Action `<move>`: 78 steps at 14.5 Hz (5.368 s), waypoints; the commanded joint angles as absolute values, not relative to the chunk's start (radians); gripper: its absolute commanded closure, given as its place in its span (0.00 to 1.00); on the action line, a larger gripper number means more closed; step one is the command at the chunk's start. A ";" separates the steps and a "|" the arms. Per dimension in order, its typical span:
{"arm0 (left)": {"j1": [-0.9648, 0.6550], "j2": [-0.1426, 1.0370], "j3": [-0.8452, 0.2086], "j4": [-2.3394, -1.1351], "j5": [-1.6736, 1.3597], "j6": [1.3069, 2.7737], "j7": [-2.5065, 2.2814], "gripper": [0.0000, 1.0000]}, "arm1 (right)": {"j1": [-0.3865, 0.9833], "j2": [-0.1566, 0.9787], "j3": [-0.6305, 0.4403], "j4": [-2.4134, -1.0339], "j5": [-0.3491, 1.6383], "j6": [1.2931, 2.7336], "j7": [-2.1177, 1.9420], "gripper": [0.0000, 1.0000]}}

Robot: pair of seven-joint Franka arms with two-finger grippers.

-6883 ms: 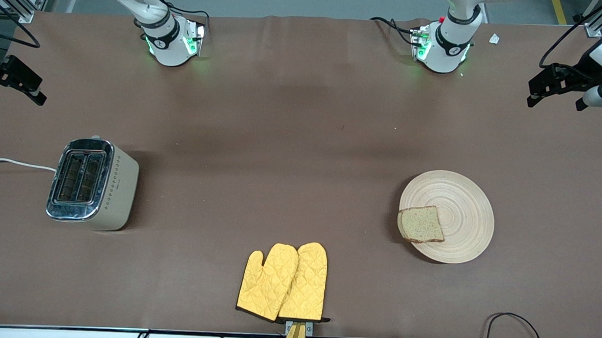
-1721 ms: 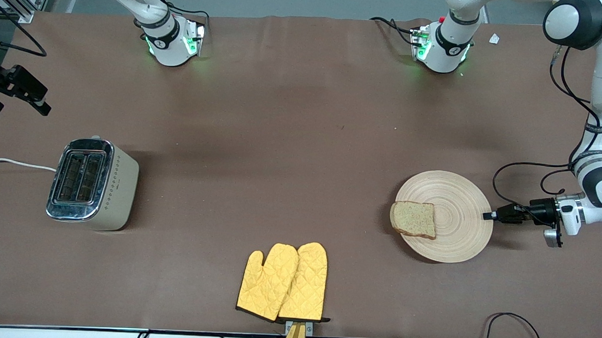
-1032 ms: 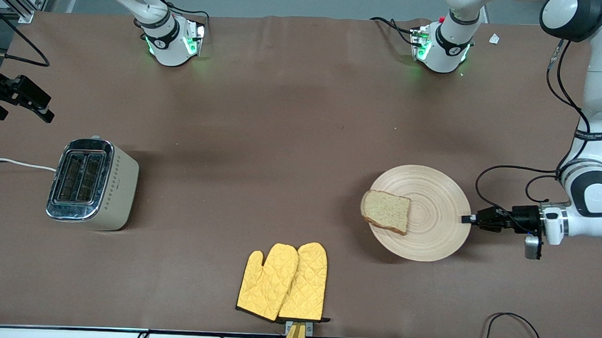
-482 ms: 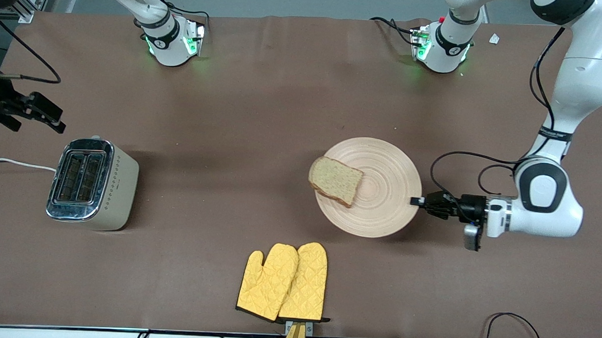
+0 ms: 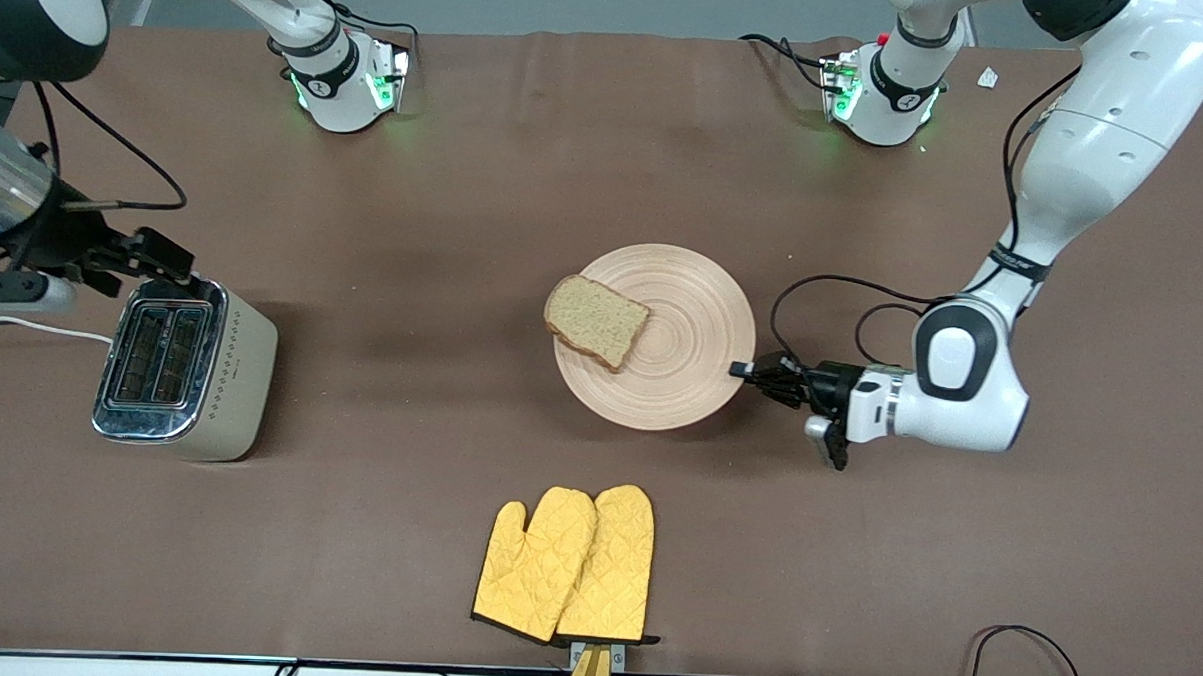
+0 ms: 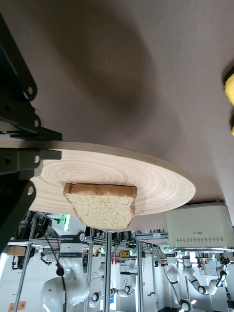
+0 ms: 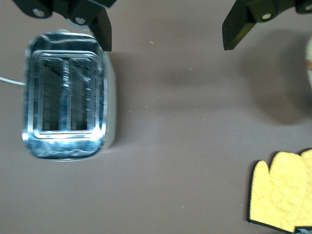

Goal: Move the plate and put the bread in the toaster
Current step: 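Push the plate further while the right gripper reaches the bread, then grasp the bread slice with the right gripper while the left gripper withdraws, then lift the bread with the right gripper and carry it over the toaster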

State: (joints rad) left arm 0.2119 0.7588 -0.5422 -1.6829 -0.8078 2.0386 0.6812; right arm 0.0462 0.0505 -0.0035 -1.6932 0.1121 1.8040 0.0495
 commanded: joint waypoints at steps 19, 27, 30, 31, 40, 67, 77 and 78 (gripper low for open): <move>0.106 0.884 -0.529 -1.713 -1.042 2.278 0.816 0.53 | 0.474 0.281 -0.014 -2.053 0.097 2.468 0.446 0.01; 0.271 0.844 -0.497 -1.599 -0.838 2.169 0.573 0.00 | 0.600 0.362 -0.009 -2.046 -0.020 2.453 0.739 0.03; 0.316 0.763 -0.503 -1.591 -0.718 2.164 0.474 0.00 | 0.650 0.394 -0.009 -2.045 -0.020 2.467 0.799 0.06; 0.328 0.737 -0.502 -1.591 -0.697 2.163 0.454 0.00 | 0.653 0.397 -0.009 -2.045 -0.020 2.468 0.802 0.08; 0.357 0.457 -0.511 -1.546 -0.297 2.017 0.089 0.00 | 0.640 0.420 -0.008 -2.045 -0.008 2.502 0.807 0.32; -0.095 -0.015 -0.052 -1.520 0.094 1.514 -0.075 0.00 | 0.652 0.428 -0.008 -1.843 0.060 2.306 0.885 1.00; -0.097 -0.006 -0.058 -1.519 0.071 1.499 -0.046 0.00 | 0.560 0.286 -0.139 -1.473 -0.254 1.597 0.575 1.00; -0.095 -0.006 -0.058 -1.517 0.071 1.499 -0.046 0.00 | 0.554 0.260 -0.167 -1.473 -0.308 1.580 0.484 1.00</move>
